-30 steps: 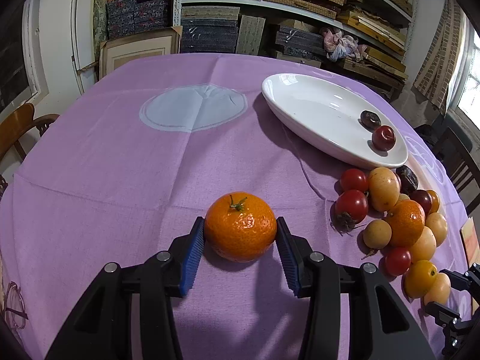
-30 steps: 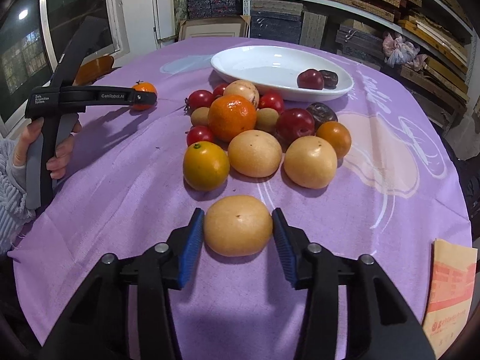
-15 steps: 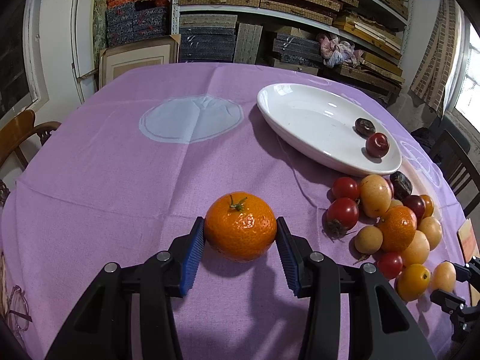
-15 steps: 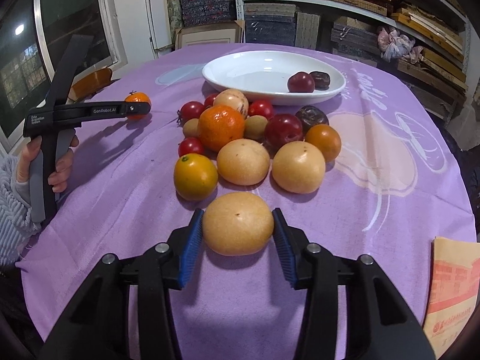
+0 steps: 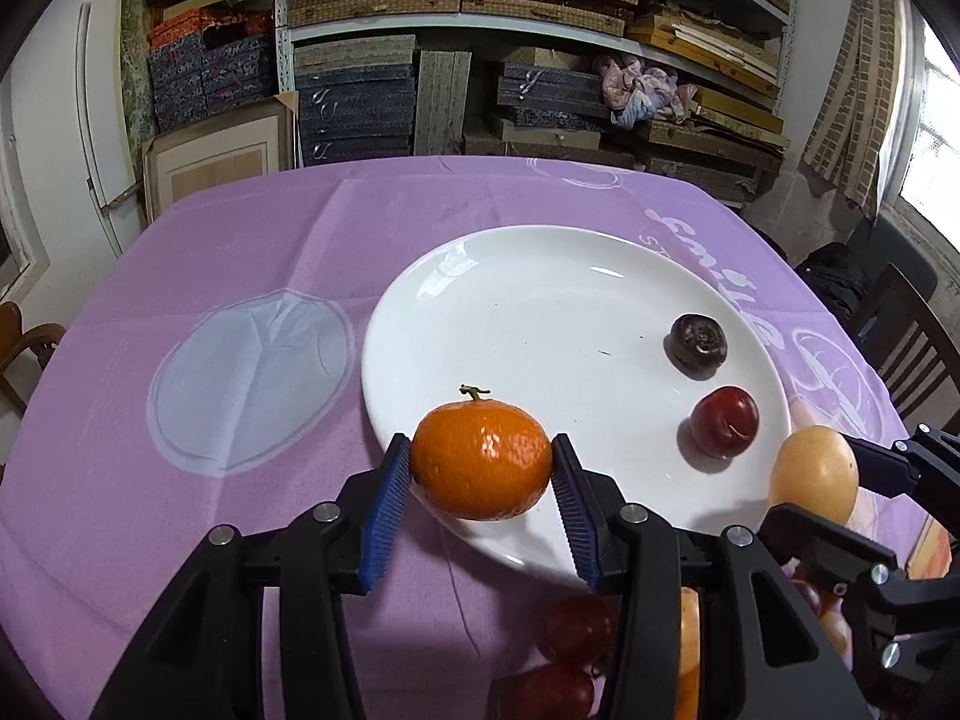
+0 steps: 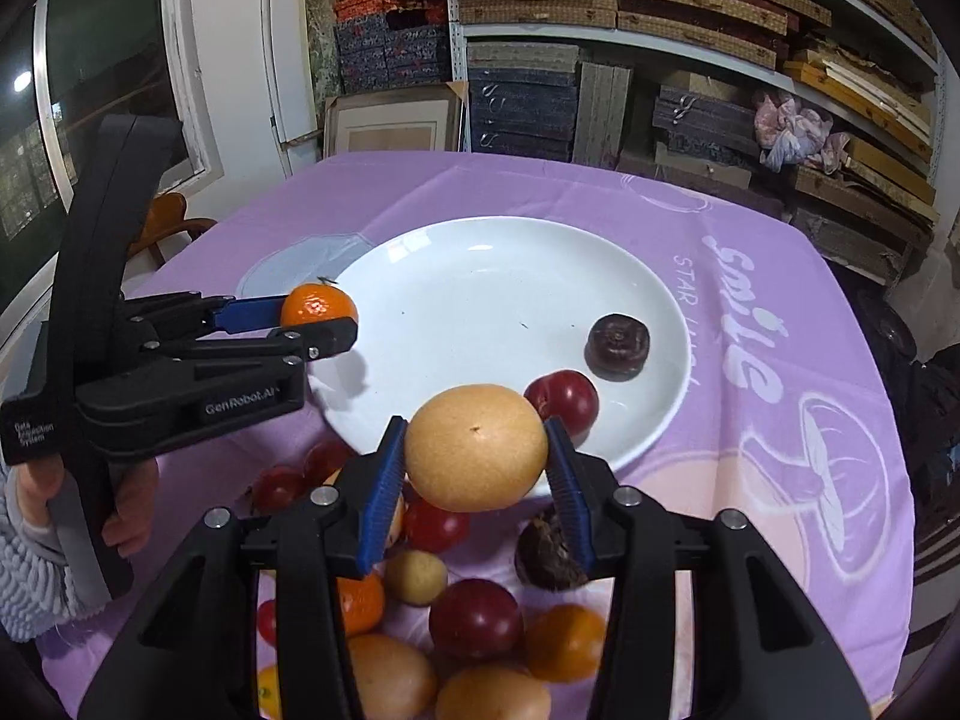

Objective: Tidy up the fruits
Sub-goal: 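Lower both held fruits onto the white plate and open both tools, then move the left tool to the red tomato and close on it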

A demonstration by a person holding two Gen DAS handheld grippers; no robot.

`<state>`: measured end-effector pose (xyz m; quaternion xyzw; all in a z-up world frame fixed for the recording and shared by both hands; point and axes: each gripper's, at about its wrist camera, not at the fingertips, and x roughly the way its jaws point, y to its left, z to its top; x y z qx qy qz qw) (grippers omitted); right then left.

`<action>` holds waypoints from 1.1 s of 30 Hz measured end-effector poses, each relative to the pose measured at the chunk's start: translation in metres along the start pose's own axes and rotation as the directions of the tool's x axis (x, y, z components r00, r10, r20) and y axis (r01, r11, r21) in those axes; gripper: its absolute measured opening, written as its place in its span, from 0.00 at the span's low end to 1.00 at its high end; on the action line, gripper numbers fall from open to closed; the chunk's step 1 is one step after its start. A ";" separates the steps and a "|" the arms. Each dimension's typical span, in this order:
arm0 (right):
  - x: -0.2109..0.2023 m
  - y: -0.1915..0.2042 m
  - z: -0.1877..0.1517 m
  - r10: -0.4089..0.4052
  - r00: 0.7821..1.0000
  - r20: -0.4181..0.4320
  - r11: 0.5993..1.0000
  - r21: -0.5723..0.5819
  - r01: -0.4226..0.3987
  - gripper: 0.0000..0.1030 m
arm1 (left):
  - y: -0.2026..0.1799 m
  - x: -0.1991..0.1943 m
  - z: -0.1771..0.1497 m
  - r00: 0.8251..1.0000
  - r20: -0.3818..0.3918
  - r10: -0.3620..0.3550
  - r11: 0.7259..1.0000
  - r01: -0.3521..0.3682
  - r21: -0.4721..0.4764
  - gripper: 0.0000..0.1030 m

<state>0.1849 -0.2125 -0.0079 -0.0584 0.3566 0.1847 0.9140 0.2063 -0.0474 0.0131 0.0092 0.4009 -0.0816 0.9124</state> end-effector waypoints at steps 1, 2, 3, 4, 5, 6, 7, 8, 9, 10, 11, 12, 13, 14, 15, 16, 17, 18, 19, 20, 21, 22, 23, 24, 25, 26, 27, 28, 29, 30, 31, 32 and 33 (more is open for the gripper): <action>0.008 0.002 0.003 -0.004 1.000 -0.010 1.000 -0.009 0.004 0.44 | 0.001 0.006 0.001 1.000 -0.002 0.001 1.000 -0.001 0.000 0.47; 0.015 0.004 0.005 -0.010 1.000 -0.016 1.000 -0.014 0.010 0.44 | 0.000 0.009 0.003 1.000 0.004 0.013 1.000 -0.013 0.007 0.47; 0.022 0.004 0.007 -0.019 1.000 -0.022 1.000 -0.018 0.018 0.44 | -0.002 0.013 0.005 1.000 0.010 0.024 1.000 -0.024 0.017 0.48; 0.028 0.005 0.008 -0.026 0.999 -0.028 0.999 -0.023 0.025 0.44 | -0.003 0.013 0.007 0.999 0.019 0.031 0.999 -0.031 0.026 0.47; 0.030 0.005 0.009 -0.027 0.999 -0.022 0.999 -0.022 0.027 0.44 | -0.004 0.012 0.008 0.999 0.028 0.035 0.999 -0.036 0.033 0.48; 0.032 0.005 0.009 -0.028 1.000 -0.011 0.999 -0.017 0.028 0.48 | -0.006 0.011 0.009 0.999 0.037 0.038 0.998 -0.039 0.042 0.55; 0.031 0.003 0.010 -0.028 1.000 0.004 1.000 -0.008 0.029 0.52 | -0.008 0.009 0.010 0.998 0.047 0.037 0.998 -0.039 0.051 0.61; 0.028 0.002 0.010 -0.028 0.999 0.021 1.000 -0.003 0.028 0.59 | -0.009 0.005 0.011 0.997 0.064 0.034 0.998 -0.037 0.054 0.68; 0.024 0.001 0.009 -0.026 0.999 0.035 1.000 0.000 0.026 0.59 | -0.009 0.001 0.012 0.996 0.077 0.036 0.998 -0.040 0.054 0.72; 0.018 -0.001 0.007 -0.024 0.999 0.046 1.000 0.003 0.024 0.61 | -0.008 -0.003 0.012 0.996 0.086 0.036 0.998 -0.040 0.054 0.72; 0.012 -0.002 0.005 -0.025 0.998 0.058 1.000 0.006 0.025 0.62 | -0.006 -0.007 0.012 0.996 0.087 0.030 0.998 -0.034 0.051 0.73; 0.003 -0.004 0.002 -0.029 0.997 0.072 1.000 0.012 0.029 0.67 | -0.003 -0.012 0.010 0.996 0.083 0.021 0.999 -0.024 0.040 0.77; -0.007 -0.007 -0.003 -0.034 0.995 0.091 0.999 0.026 0.032 0.75 | 0.002 -0.017 0.008 0.997 0.077 0.011 1.000 -0.013 0.025 0.81; -0.020 -0.011 -0.009 -0.035 0.993 0.115 0.999 0.044 0.030 0.80 | 0.007 -0.023 0.004 0.997 0.071 0.005 1.000 -0.005 0.005 0.89; -0.031 -0.015 -0.016 -0.036 0.990 0.137 0.998 0.060 0.028 0.91 | 0.013 -0.030 -0.002 0.997 0.072 0.002 1.000 -0.001 -0.010 0.94; -0.044 -0.019 -0.026 -0.041 0.985 0.165 0.997 0.078 0.029 0.94 | 0.018 -0.037 -0.008 0.997 0.078 0.000 1.000 0.002 -0.021 0.95; -0.055 -0.022 -0.035 -0.049 0.981 0.186 0.995 0.094 0.031 0.94 | 0.022 -0.045 -0.016 0.996 0.087 0.001 1.000 0.002 -0.029 0.97; -0.064 -0.025 -0.044 -0.058 0.978 0.202 0.993 0.112 0.035 0.96 | 0.025 -0.052 -0.024 0.996 0.087 0.008 1.000 -0.005 -0.030 0.97; -0.073 -0.030 -0.055 -0.067 0.973 0.220 0.990 0.134 0.038 0.96 | 0.027 -0.057 -0.032 0.997 0.080 0.017 0.999 -0.014 -0.029 0.97; -0.080 -0.033 -0.065 -0.076 0.969 0.234 0.987 0.156 0.040 0.96 | 0.028 -0.061 -0.041 0.997 0.070 0.027 0.999 -0.026 -0.025 0.97; -0.087 -0.037 -0.075 -0.084 0.965 0.247 0.983 0.182 0.039 0.96 | 0.028 -0.064 -0.049 0.997 0.062 0.040 0.999 -0.039 -0.023 0.97; -0.092 -0.042 -0.086 -0.087 0.961 0.261 0.977 0.212 0.031 0.96 | 0.028 -0.066 -0.058 0.997 0.050 0.060 0.998 -0.059 -0.019 0.97; -0.096 -0.047 -0.095 -0.086 0.959 0.270 0.971 0.238 0.020 0.96 | 0.028 -0.068 -0.064 0.996 0.042 0.077 0.997 -0.076 -0.013 0.97; -0.098 -0.052 -0.101 -0.082 0.958 0.274 0.964 0.265 0.007 0.96 | 0.029 -0.069 -0.072 0.995 0.039 0.091 0.996 -0.091 -0.010 0.97; -0.099 -0.058 -0.107 -0.075 0.959 0.273 0.956 0.292 -0.008 0.96 | 0.028 -0.069 -0.078 0.994 0.038 0.106 0.994 -0.106 -0.008 0.97; -0.100 -0.063 -0.110 -0.070 0.960 0.271 0.951 0.310 -0.018 0.96 | 0.028 -0.068 -0.082 0.993 0.034 0.115 0.993 -0.115 -0.007 0.97; -0.101 -0.067 -0.112 -0.070 0.960 0.271 0.944 0.328 -0.024 0.96 | 0.029 -0.066 -0.085 0.993 0.025 0.118 0.993 -0.118 -0.007 0.97; -0.101 -0.072 -0.114 -0.074 0.959 0.272 0.939 0.342 -0.025 0.96 | 0.028 -0.064 -0.087 0.994 0.012 0.111 0.994 -0.111 -0.007 0.97; -0.102 -0.075 -0.115 -0.076 0.959 0.273 0.934 0.356 -0.027 0.96 | 0.027 -0.062 -0.089 0.995 0.004 0.101 0.995 -0.101 -0.008 0.97; -0.102 -0.079 -0.116 -0.073 0.959 0.275 0.930 0.366 -0.034 0.96 | 0.026 -0.061 -0.090 0.996 0.001 0.091 0.996 -0.091 -0.009 0.97; -0.103 -0.082 -0.118 -0.069 0.958 0.277 0.926 0.376 -0.042 0.96 | 0.023 -0.061 -0.090 0.997 0.003 0.080 0.997 -0.080 -0.005 0.97; -0.102 -0.083 -0.119 -0.068 0.959 0.276 0.923 0.383 -0.045 0.96 | 0.020 -0.061 -0.090 0.997 0.009 0.073 0.997 -0.073 0.004 0.97; -0.101 -0.085 -0.120 -0.068 0.960 0.272 0.920 0.389 -0.045 0.96 | 0.016 -0.061 -0.090 0.997 0.015 0.072 0.997 -0.072 0.015 0.97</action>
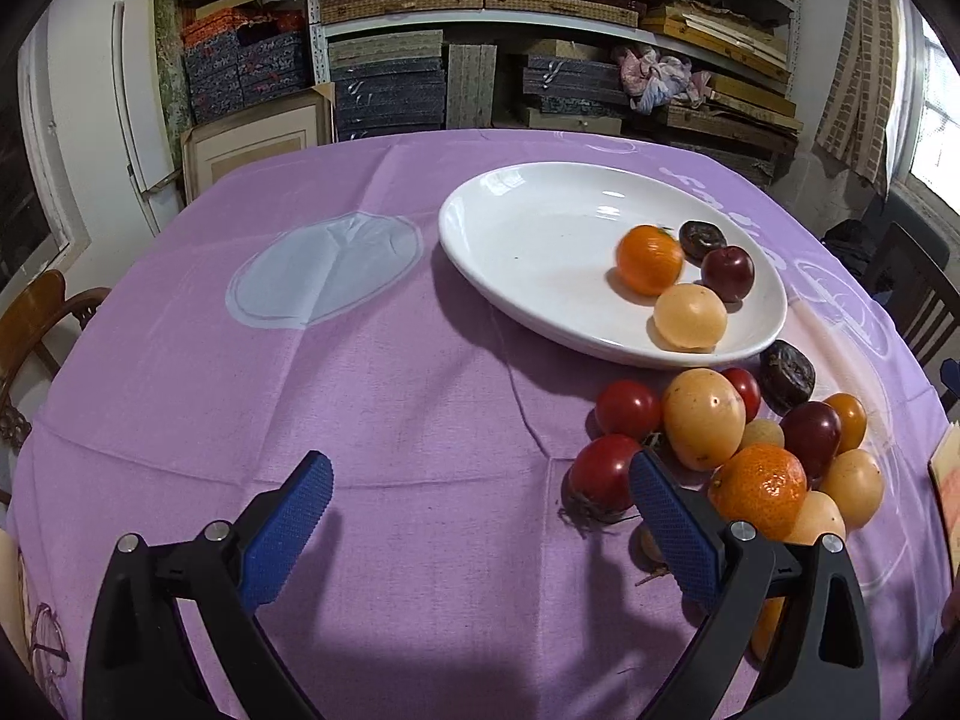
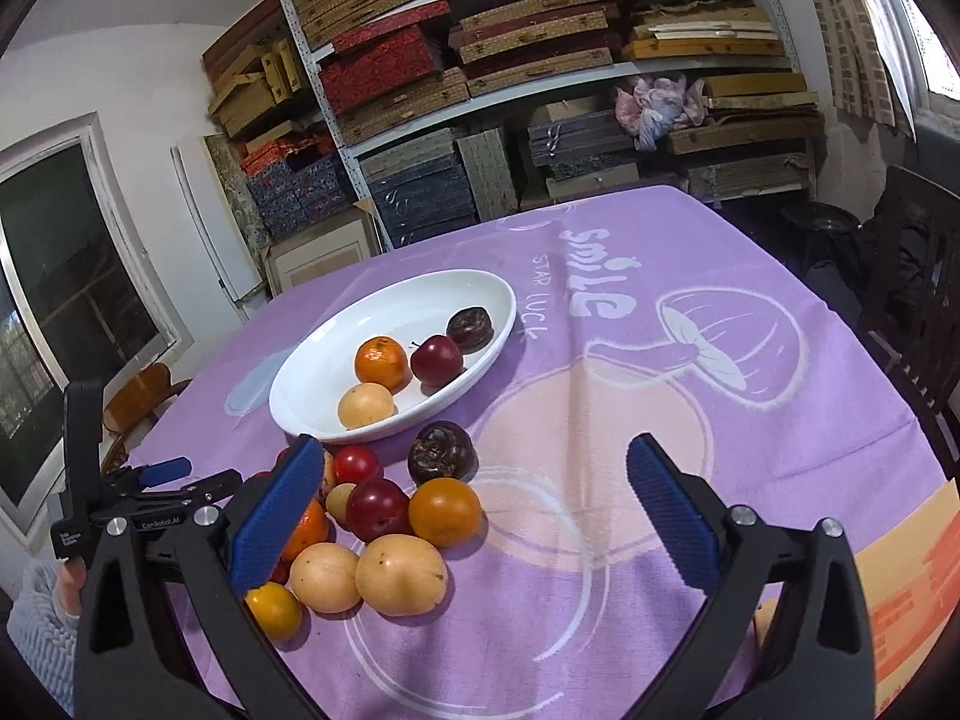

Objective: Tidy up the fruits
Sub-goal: 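Move the left tool to the red tomato and close on it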

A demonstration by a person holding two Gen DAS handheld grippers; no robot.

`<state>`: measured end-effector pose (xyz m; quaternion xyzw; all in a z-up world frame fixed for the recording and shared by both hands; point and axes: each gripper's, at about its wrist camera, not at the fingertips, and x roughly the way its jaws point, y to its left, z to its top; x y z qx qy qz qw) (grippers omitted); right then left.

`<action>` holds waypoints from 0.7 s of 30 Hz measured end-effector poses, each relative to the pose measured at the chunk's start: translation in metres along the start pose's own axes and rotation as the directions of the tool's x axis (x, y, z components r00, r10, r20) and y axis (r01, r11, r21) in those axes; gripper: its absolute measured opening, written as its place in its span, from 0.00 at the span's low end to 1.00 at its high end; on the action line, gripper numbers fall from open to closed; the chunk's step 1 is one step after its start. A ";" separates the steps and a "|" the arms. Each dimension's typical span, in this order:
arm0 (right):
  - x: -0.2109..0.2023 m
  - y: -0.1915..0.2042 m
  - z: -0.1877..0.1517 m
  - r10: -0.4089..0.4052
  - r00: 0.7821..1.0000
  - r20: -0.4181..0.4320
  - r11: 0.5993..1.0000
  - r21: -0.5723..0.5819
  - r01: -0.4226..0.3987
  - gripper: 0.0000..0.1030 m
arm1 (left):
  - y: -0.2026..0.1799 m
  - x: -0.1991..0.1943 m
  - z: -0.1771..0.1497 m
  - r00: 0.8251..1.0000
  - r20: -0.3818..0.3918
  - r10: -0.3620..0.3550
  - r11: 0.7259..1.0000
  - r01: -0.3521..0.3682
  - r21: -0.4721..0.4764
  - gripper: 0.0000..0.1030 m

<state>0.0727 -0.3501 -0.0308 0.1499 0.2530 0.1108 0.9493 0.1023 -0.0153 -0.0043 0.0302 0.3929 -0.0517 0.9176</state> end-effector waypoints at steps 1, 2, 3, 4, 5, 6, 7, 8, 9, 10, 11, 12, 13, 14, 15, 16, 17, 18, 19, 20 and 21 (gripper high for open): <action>0.002 0.000 -0.001 -0.001 1.000 -0.004 1.000 0.004 0.001 0.96 | -0.004 0.001 -0.001 1.000 0.003 0.006 1.000 -0.006 0.014 0.97; 0.002 -0.001 -0.001 -0.002 1.000 -0.007 1.000 0.009 0.002 0.96 | -0.008 0.003 -0.002 1.000 0.001 0.012 0.999 -0.012 0.031 0.97; 0.002 -0.002 -0.001 0.000 1.000 -0.010 1.000 0.014 0.001 0.96 | -0.012 0.006 -0.002 1.000 -0.004 0.013 0.999 -0.013 0.046 0.97; 0.002 -0.003 -0.001 0.003 1.000 -0.010 1.000 0.021 -0.003 0.96 | -0.014 0.009 -0.003 1.000 -0.008 0.016 0.998 -0.015 0.057 0.97; 0.003 -0.002 0.000 0.005 1.000 -0.010 1.000 0.024 -0.004 0.96 | -0.016 0.012 -0.003 1.000 -0.010 0.023 0.998 -0.023 0.066 0.97; 0.002 -0.002 -0.001 0.005 1.000 -0.010 1.000 0.028 -0.005 0.96 | -0.018 0.013 -0.003 1.000 -0.009 0.026 0.997 -0.025 0.073 0.97; 0.003 -0.003 -0.001 0.005 1.000 -0.012 1.000 0.030 -0.005 0.96 | -0.019 0.015 -0.004 1.000 -0.007 0.025 0.996 -0.025 0.080 0.97; 0.004 -0.003 0.000 0.004 1.000 -0.015 1.000 0.030 -0.004 0.96 | -0.021 0.015 -0.004 1.000 -0.004 0.026 0.996 -0.026 0.089 0.97; 0.004 -0.002 -0.001 0.003 1.000 -0.017 1.000 0.030 -0.003 0.96 | -0.021 0.016 -0.004 1.000 0.000 0.028 0.995 -0.028 0.096 0.97; 0.005 -0.003 -0.001 0.003 1.000 -0.019 1.000 0.030 -0.002 0.96 | -0.021 0.016 -0.004 0.999 0.003 0.032 0.994 -0.032 0.100 0.97; 0.005 -0.003 -0.001 0.002 1.000 -0.022 1.000 0.030 -0.001 0.96 | -0.020 0.017 -0.004 0.999 0.003 0.032 0.995 -0.032 0.099 0.97; 0.006 -0.002 0.000 0.001 1.000 -0.024 1.000 0.031 -0.001 0.96 | -0.018 0.017 -0.004 0.999 0.003 0.034 0.995 -0.034 0.092 0.97; 0.006 -0.002 -0.001 0.000 1.000 -0.025 1.000 0.030 0.001 0.96 | -0.016 0.017 -0.004 0.999 0.005 0.033 0.996 -0.033 0.080 0.97; 0.006 -0.002 -0.001 -0.001 1.000 -0.026 1.000 0.029 0.001 0.96 | -0.012 0.016 -0.003 0.999 0.007 0.031 0.997 -0.031 0.066 0.97; 0.006 -0.002 -0.001 -0.001 1.000 -0.025 1.000 0.029 0.002 0.96 | -0.008 0.016 -0.002 1.000 0.009 0.030 0.998 -0.030 0.051 0.97; 0.006 -0.002 -0.001 0.001 1.000 -0.024 1.000 0.031 0.000 0.96 | -0.003 0.017 -0.002 0.999 0.007 0.033 0.999 -0.033 0.036 0.97; 0.006 -0.002 -0.001 0.001 1.000 -0.024 0.999 0.033 0.000 0.96 | 0.001 0.017 -0.002 1.000 0.005 0.024 0.999 -0.024 0.022 0.97; 0.006 -0.002 -0.001 0.001 1.000 -0.024 0.999 0.033 0.000 0.96 | 0.006 0.017 -0.002 1.000 0.003 0.010 1.000 -0.010 0.006 0.97; 0.006 -0.002 -0.001 0.001 1.000 -0.024 0.999 0.033 0.000 0.96 | 0.010 0.017 -0.002 1.000 -0.003 -0.006 1.000 0.006 -0.012 0.97; 0.006 -0.002 -0.001 0.002 1.000 -0.024 0.999 0.035 -0.001 0.96 | 0.014 0.016 -0.003 1.000 -0.012 -0.023 0.999 0.022 -0.027 0.97; 0.006 -0.003 0.000 0.002 1.000 -0.023 0.999 0.037 -0.002 0.96 | 0.016 0.016 -0.005 0.999 -0.022 -0.040 0.998 0.039 -0.039 0.97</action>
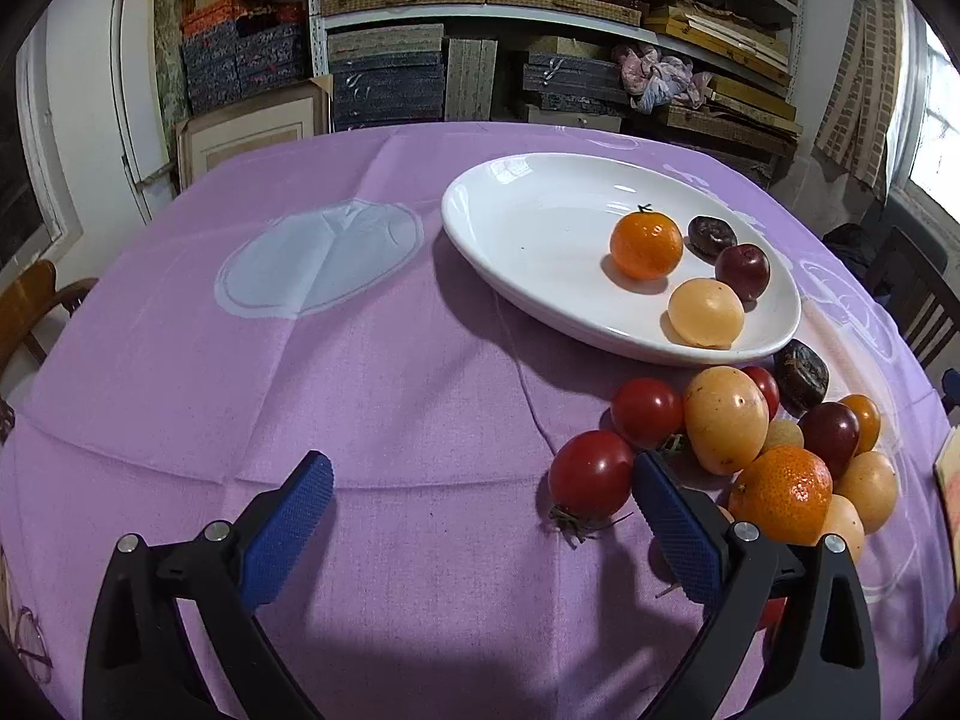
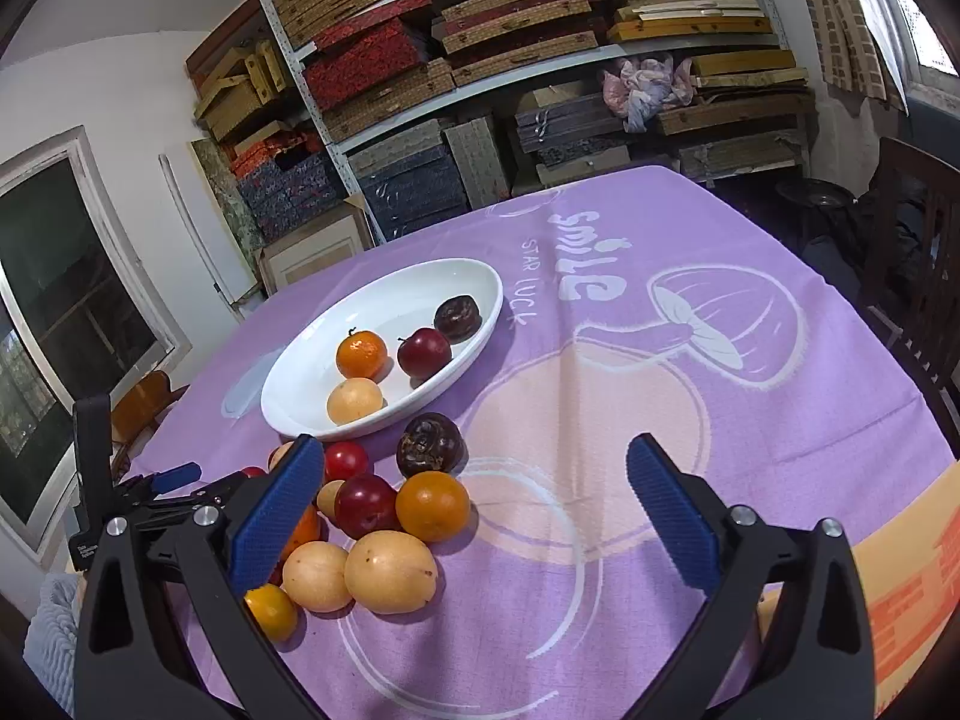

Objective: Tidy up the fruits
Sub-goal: 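Move the left tool to the red tomato and close on it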

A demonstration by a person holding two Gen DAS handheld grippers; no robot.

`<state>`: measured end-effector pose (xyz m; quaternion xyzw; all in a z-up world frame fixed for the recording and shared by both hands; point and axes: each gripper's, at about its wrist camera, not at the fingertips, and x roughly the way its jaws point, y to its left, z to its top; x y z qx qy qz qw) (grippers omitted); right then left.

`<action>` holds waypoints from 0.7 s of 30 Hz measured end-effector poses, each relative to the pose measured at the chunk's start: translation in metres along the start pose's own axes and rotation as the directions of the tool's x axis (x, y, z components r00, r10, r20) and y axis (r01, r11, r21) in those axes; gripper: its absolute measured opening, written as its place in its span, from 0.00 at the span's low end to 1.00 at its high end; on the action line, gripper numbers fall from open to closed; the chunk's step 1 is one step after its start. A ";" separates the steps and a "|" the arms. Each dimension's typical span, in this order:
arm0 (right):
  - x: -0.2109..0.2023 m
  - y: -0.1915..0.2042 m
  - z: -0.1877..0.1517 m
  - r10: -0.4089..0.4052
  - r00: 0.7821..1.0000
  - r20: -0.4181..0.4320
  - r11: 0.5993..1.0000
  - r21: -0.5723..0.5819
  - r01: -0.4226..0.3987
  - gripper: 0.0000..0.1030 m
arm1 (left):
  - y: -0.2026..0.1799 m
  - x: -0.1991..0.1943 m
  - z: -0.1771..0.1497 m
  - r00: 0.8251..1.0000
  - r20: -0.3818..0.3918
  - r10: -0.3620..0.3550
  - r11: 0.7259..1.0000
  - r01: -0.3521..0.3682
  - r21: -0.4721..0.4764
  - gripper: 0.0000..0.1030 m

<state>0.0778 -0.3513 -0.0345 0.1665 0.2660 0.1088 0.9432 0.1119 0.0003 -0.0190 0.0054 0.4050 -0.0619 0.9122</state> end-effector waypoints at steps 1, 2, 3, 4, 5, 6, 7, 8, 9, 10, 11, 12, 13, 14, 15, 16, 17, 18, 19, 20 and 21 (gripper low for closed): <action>0.000 0.000 0.000 0.002 1.000 0.000 1.000 0.002 -0.002 0.96 | 0.002 0.000 -0.001 1.000 -0.008 -0.014 1.000 0.013 -0.008 0.97; 0.000 0.000 0.000 0.003 1.000 -0.001 1.000 0.003 -0.003 0.96 | 0.004 -0.002 -0.002 1.000 -0.008 -0.017 1.000 0.017 -0.015 0.97; 0.000 0.000 0.000 0.004 1.000 -0.001 1.000 0.003 -0.004 0.96 | 0.005 -0.003 -0.003 1.000 0.001 -0.008 1.000 0.008 -0.017 0.97; 0.000 -0.001 0.000 0.005 1.000 -0.002 1.000 0.005 -0.005 0.96 | 0.006 -0.006 -0.003 1.000 0.014 0.011 1.000 -0.011 -0.022 0.97; 0.000 -0.001 0.000 0.007 1.000 -0.004 1.000 0.007 -0.007 0.96 | 0.008 -0.008 -0.002 0.999 0.030 0.038 0.999 -0.037 -0.027 0.97; 0.000 -0.001 0.000 0.008 1.000 -0.005 1.000 0.008 -0.008 0.96 | 0.008 -0.010 -0.001 0.997 0.044 0.069 0.997 -0.067 -0.030 0.97; 0.000 -0.001 0.000 0.010 1.000 -0.006 1.000 0.009 -0.010 0.96 | 0.009 -0.011 0.000 0.994 0.058 0.098 0.995 -0.096 -0.033 0.97; 0.000 -0.001 0.000 0.012 1.000 -0.006 1.000 0.011 -0.012 0.96 | 0.010 -0.012 0.000 0.990 0.065 0.125 0.992 -0.123 -0.033 0.97; -0.001 -0.001 0.000 0.014 1.000 -0.005 1.000 0.013 -0.014 0.96 | 0.012 -0.012 0.000 0.985 0.069 0.158 0.987 -0.156 -0.033 0.97; -0.001 -0.001 0.000 0.017 1.000 -0.004 1.000 0.015 -0.017 0.96 | 0.014 -0.013 0.001 0.980 0.067 0.189 0.982 -0.187 -0.033 0.97; -0.001 -0.001 0.000 0.019 1.000 -0.002 1.000 0.016 -0.019 0.96 | 0.017 -0.013 0.002 0.978 0.057 0.200 0.980 -0.198 -0.036 0.97; -0.002 -0.001 0.000 0.019 1.000 0.000 1.000 0.017 -0.019 0.96 | 0.020 -0.014 0.002 0.981 0.047 0.186 0.982 -0.184 -0.046 0.97; -0.002 -0.001 0.000 0.021 1.000 0.001 1.000 0.018 -0.021 0.96 | 0.023 -0.015 0.002 0.988 0.042 0.147 0.987 -0.144 -0.066 0.97; -0.002 -0.001 0.000 0.023 1.000 0.000 1.000 0.020 -0.023 0.96 | 0.025 -0.017 0.001 0.995 0.043 0.090 0.992 -0.086 -0.093 0.97; -0.002 -0.001 0.000 0.023 1.000 -0.002 1.000 0.019 -0.023 0.96 | 0.024 -0.017 0.001 0.998 0.043 0.044 0.993 -0.039 -0.111 0.97; -0.002 -0.001 0.000 0.023 1.000 -0.004 1.000 0.017 -0.023 0.96 | 0.022 -0.017 0.001 0.999 0.038 0.007 0.993 -0.003 -0.118 0.97; -0.001 0.000 0.000 0.022 1.000 -0.006 1.000 0.015 -0.022 0.96 | 0.018 -0.014 0.001 1.000 0.030 -0.005 0.994 0.009 -0.110 0.97; -0.001 0.000 0.000 0.022 1.000 -0.008 1.000 0.014 -0.022 0.96 | 0.015 -0.012 0.001 1.000 0.023 -0.003 0.995 0.005 -0.097 0.97; -0.001 0.001 0.000 0.022 1.000 -0.010 1.000 0.013 -0.022 0.96 | 0.011 -0.009 0.001 1.000 0.021 0.009 0.997 -0.007 -0.080 0.97; -0.001 0.001 0.000 0.023 1.000 -0.012 1.000 0.012 -0.023 0.96 | 0.007 -0.007 0.000 0.999 0.023 0.028 0.998 -0.026 -0.062 0.97; 0.000 0.001 -0.001 0.023 1.000 -0.013 1.000 0.011 -0.023 0.96 | 0.003 -0.005 0.000 0.999 0.023 0.041 0.998 -0.040 -0.044 0.97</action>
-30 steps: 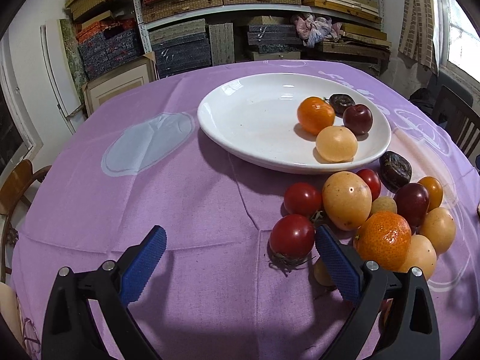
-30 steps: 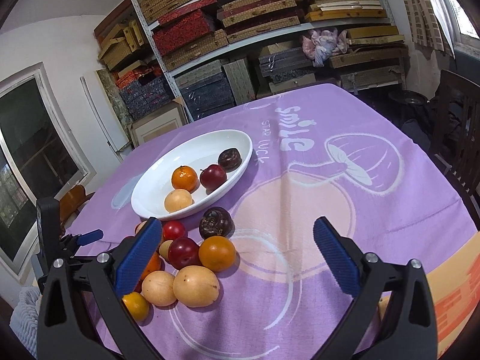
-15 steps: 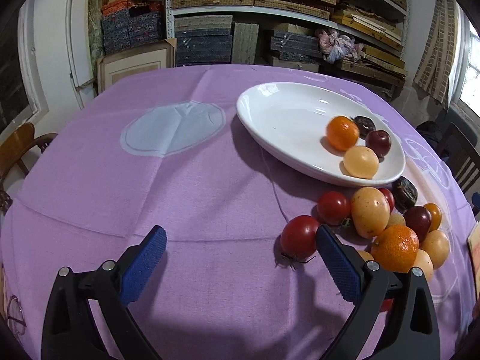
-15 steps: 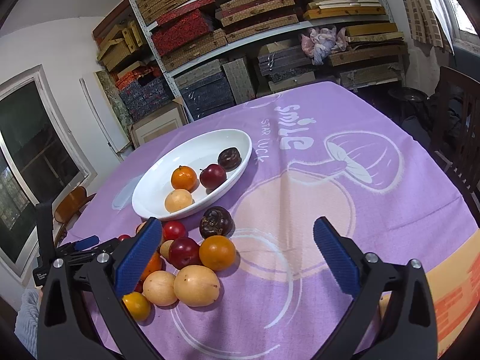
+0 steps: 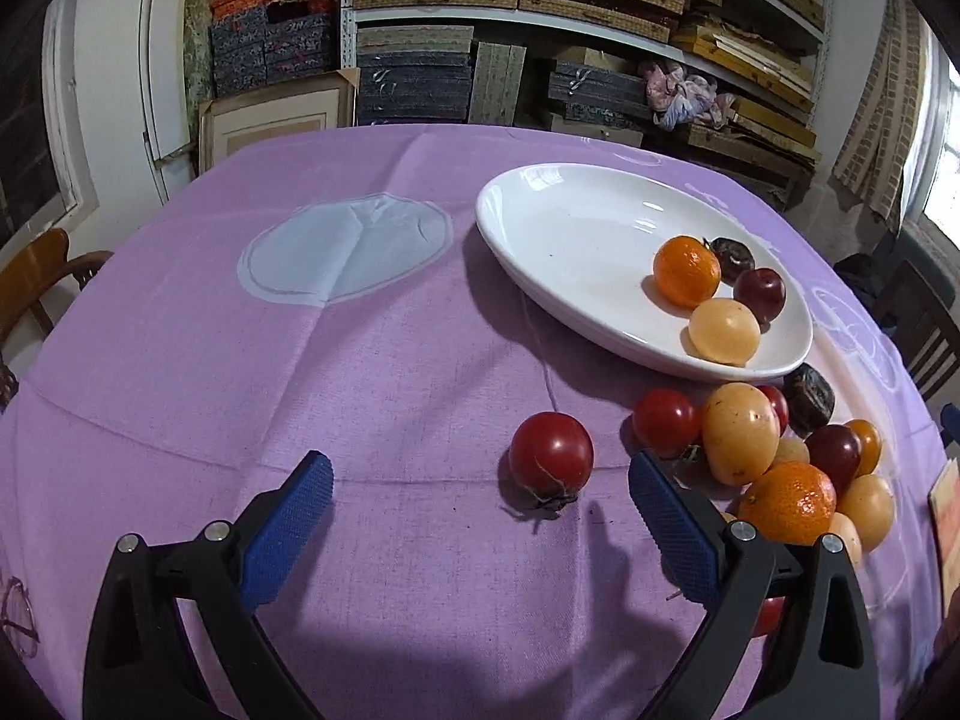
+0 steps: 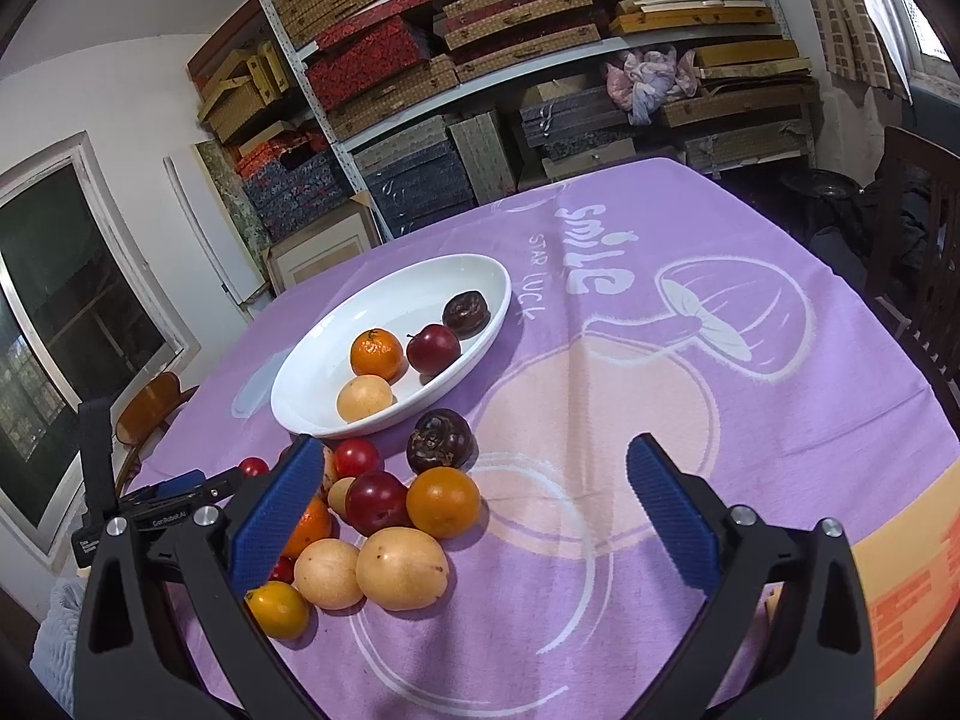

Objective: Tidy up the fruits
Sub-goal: 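Move the left tool to the red tomato and close on it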

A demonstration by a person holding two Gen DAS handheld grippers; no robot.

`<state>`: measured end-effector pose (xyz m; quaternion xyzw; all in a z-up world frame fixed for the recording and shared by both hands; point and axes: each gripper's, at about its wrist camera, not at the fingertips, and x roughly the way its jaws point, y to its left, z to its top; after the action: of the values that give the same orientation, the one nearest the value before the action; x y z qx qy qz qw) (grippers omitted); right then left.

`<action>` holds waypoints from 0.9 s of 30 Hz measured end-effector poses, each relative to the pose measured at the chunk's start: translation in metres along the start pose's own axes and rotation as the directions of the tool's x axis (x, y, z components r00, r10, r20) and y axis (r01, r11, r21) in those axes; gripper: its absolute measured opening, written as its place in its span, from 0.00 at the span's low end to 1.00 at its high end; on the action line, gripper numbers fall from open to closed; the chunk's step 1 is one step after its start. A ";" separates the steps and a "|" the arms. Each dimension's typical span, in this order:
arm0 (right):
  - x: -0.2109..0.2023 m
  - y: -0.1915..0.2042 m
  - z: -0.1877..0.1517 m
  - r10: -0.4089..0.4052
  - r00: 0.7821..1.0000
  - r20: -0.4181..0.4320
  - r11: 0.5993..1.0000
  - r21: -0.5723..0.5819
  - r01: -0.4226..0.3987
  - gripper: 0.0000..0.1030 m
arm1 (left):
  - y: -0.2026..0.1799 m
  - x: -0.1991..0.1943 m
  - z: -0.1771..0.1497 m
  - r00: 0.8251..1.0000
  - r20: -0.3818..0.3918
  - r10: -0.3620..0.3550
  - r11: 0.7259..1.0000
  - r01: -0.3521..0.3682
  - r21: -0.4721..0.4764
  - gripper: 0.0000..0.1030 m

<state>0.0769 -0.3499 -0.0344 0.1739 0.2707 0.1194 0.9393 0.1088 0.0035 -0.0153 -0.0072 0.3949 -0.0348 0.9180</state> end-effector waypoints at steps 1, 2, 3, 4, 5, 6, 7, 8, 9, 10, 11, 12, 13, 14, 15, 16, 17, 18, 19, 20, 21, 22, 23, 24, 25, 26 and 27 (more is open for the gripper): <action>0.000 0.000 0.000 0.000 1.000 0.001 1.000 -0.001 0.000 0.96 | -0.004 0.001 0.001 1.000 -0.003 -0.002 1.000 0.002 0.016 0.97; 0.000 0.000 0.000 0.000 1.000 0.000 1.000 -0.001 0.000 0.96 | -0.007 0.002 0.001 1.000 0.000 -0.010 0.999 0.010 0.030 0.97; 0.001 0.000 0.000 -0.001 1.000 -0.002 1.000 -0.002 0.001 0.96 | -0.010 0.002 0.002 1.000 0.003 -0.011 0.999 0.011 0.042 0.97; 0.001 0.000 0.000 -0.002 1.000 -0.002 1.000 -0.002 0.002 0.96 | -0.013 0.003 0.003 1.000 0.005 -0.008 0.999 0.007 0.050 0.97; 0.001 0.000 0.000 -0.003 1.000 -0.002 1.000 -0.002 0.003 0.96 | -0.014 0.004 0.004 1.000 0.007 -0.003 0.998 0.003 0.055 0.97; 0.001 0.000 0.000 -0.002 1.000 -0.002 1.000 -0.001 0.002 0.96 | -0.016 0.005 0.005 1.000 0.007 -0.001 0.998 0.001 0.057 0.97; 0.001 0.000 0.000 -0.002 1.000 -0.002 1.000 -0.001 0.002 0.96 | -0.016 0.006 0.006 1.000 0.007 -0.001 0.998 0.000 0.056 0.97; 0.001 0.000 -0.001 -0.002 1.000 -0.002 1.000 0.000 0.002 0.96 | -0.014 0.007 0.008 1.000 0.009 0.007 0.999 -0.007 0.051 0.97; 0.001 0.000 -0.001 -0.002 1.000 -0.003 1.000 0.000 0.002 0.96 | -0.012 0.007 0.008 1.000 0.011 0.018 0.999 -0.018 0.044 0.97; 0.001 0.000 -0.001 -0.002 1.000 -0.003 1.000 -0.001 0.002 0.96 | -0.010 0.008 0.009 0.999 0.012 0.029 0.999 -0.030 0.038 0.97; 0.001 0.000 -0.001 -0.003 1.000 -0.004 1.000 -0.002 0.003 0.96 | -0.008 0.008 0.009 0.999 0.014 0.041 0.999 -0.041 0.031 0.96; 0.001 0.000 0.000 -0.003 1.000 -0.003 1.000 -0.002 0.003 0.96 | -0.006 0.008 0.009 0.999 0.011 0.047 0.999 -0.047 0.027 0.94; 0.001 0.000 -0.001 -0.004 1.000 -0.003 1.000 -0.003 0.004 0.96 | -0.005 0.009 0.009 0.999 0.006 0.047 0.999 -0.047 0.027 0.93; 0.001 0.000 -0.001 -0.003 1.000 -0.003 1.000 -0.002 0.003 0.96 | -0.005 0.010 0.009 0.999 -0.002 0.046 0.999 -0.046 0.029 0.91; 0.001 0.000 0.000 -0.003 1.000 -0.003 1.000 -0.001 0.003 0.96 | -0.006 0.012 0.009 0.999 -0.010 0.048 0.998 -0.048 0.031 0.90; 0.001 0.000 0.000 -0.003 1.000 -0.004 1.000 -0.001 0.003 0.96 | -0.006 0.013 0.009 0.999 -0.016 0.049 0.998 -0.049 0.035 0.90; 0.001 0.000 -0.001 -0.005 1.000 -0.006 1.000 -0.001 0.005 0.96 | -0.007 0.015 0.010 0.999 -0.025 0.047 0.998 -0.046 0.040 0.88; 0.002 -0.001 -0.001 -0.005 1.000 -0.007 1.000 -0.001 0.005 0.96 | -0.008 0.017 0.010 0.999 -0.032 0.044 0.998 -0.042 0.045 0.84; 0.001 0.000 -0.001 -0.007 1.000 -0.005 1.000 -0.002 0.007 0.96 | -0.008 0.019 0.010 0.998 -0.042 0.043 0.998 -0.041 0.048 0.82; 0.001 0.000 -0.001 -0.008 1.000 -0.005 1.000 -0.003 0.008 0.96 | -0.008 0.023 0.011 0.997 -0.059 0.043 0.998 -0.040 0.049 0.76; 0.002 -0.001 -0.002 -0.010 1.000 -0.004 1.000 -0.004 0.010 0.96 | -0.008 0.026 0.011 0.997 -0.074 0.037 0.998 -0.033 0.047 0.66; 0.002 -0.001 -0.002 -0.010 1.000 -0.004 1.000 -0.003 0.010 0.96 | -0.007 0.029 0.011 0.996 -0.087 0.025 0.999 -0.022 0.042 0.61; 0.002 -0.001 -0.002 -0.009 1.000 -0.004 1.000 -0.003 0.009 0.96 | -0.007 0.028 0.010 0.996 -0.079 0.028 0.999 -0.025 0.039 0.58; 0.002 -0.001 -0.002 -0.009 1.000 -0.004 1.000 -0.003 0.009 0.96 | -0.006 0.028 0.010 0.997 -0.079 0.022 0.999 -0.019 0.036 0.54; 0.002 -0.002 -0.002 -0.009 1.000 -0.004 1.000 -0.003 0.009 0.96 | -0.006 0.028 0.011 0.997 -0.079 0.019 0.999 -0.017 0.035 0.53; 0.002 -0.001 -0.002 -0.008 1.000 -0.005 1.000 -0.003 0.008 0.96 | -0.006 0.028 0.011 0.997 -0.077 0.005 0.999 -0.002 0.033 0.51; 0.002 -0.001 -0.002 -0.009 1.000 -0.005 1.000 -0.004 0.009 0.96 | -0.006 0.028 0.011 0.997 -0.074 -0.011 0.999 0.014 0.033 0.46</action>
<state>0.0773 -0.3499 -0.0371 0.1704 0.2736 0.1162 0.9395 0.1358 -0.0042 -0.0276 0.0067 0.4279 -0.0473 0.9026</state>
